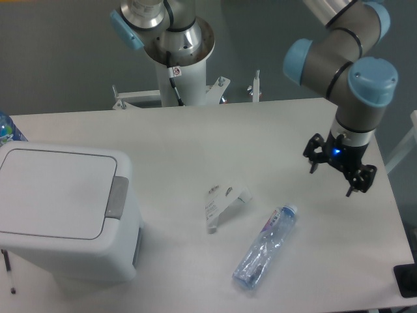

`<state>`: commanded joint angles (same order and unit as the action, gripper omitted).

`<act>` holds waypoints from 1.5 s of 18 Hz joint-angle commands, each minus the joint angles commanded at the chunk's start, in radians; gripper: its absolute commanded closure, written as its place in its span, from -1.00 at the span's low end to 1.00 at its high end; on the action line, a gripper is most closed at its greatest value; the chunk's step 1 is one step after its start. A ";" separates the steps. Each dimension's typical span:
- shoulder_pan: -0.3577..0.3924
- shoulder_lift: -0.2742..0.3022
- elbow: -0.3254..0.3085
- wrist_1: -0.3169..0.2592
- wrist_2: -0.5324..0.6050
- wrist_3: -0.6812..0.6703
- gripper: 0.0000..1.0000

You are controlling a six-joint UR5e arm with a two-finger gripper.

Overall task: Open the trash can
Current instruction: 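Move the gripper across the table toward the trash can lid edge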

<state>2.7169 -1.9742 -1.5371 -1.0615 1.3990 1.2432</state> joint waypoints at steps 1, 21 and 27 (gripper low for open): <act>-0.021 0.000 0.000 0.000 0.002 -0.055 -1.00; -0.212 -0.008 0.020 0.023 -0.164 -0.593 -1.00; -0.249 -0.030 0.286 -0.366 -0.213 -0.682 -1.00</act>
<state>2.4682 -2.0047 -1.2508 -1.4273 1.1859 0.5615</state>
